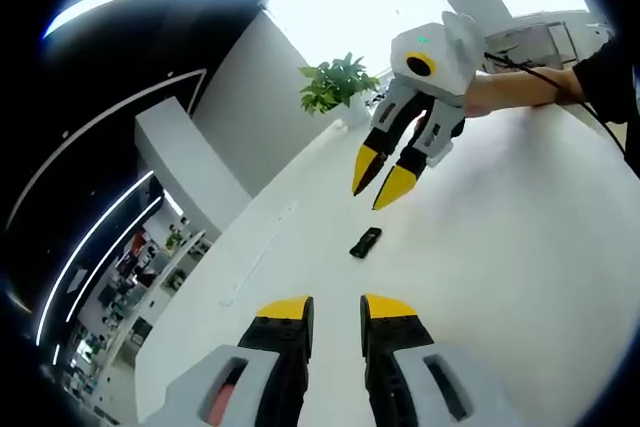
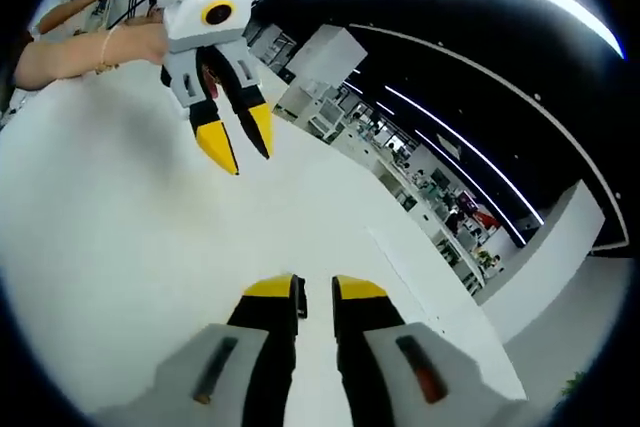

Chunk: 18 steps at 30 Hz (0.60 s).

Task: Snap the two parts of the plastic buckle together until the buckle closes and remains connected.

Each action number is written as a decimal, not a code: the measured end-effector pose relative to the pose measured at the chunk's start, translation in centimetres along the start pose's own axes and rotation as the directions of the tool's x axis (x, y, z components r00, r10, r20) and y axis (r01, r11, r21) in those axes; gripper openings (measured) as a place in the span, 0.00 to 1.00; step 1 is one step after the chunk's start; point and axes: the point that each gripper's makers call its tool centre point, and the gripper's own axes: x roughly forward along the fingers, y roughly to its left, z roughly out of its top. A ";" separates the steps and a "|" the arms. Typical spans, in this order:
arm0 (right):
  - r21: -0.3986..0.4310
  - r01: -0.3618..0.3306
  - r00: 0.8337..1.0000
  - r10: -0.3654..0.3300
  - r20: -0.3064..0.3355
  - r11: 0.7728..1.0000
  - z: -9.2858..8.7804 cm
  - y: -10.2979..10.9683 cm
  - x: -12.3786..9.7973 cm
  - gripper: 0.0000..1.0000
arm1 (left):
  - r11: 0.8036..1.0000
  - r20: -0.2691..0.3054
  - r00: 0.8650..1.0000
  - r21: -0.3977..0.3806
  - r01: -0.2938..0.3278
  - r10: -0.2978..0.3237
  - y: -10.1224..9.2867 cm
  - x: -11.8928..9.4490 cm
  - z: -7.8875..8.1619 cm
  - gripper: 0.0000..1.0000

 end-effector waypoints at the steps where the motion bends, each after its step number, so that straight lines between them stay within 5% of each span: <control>1: 0.005 -0.001 1.000 0.001 0.004 1.000 0.1 0.0 0.0 0.14 | 1.000 0.001 1.000 -0.001 -0.002 0.002 0.0 0.0 0.0 0.18; 18: 0.052 0.039 0.999 -0.039 -0.010 0.998 0.1 -0.7 -0.4 0.13 | 1.000 0.007 1.000 0.004 -0.020 0.020 0.3 -0.2 0.5 0.18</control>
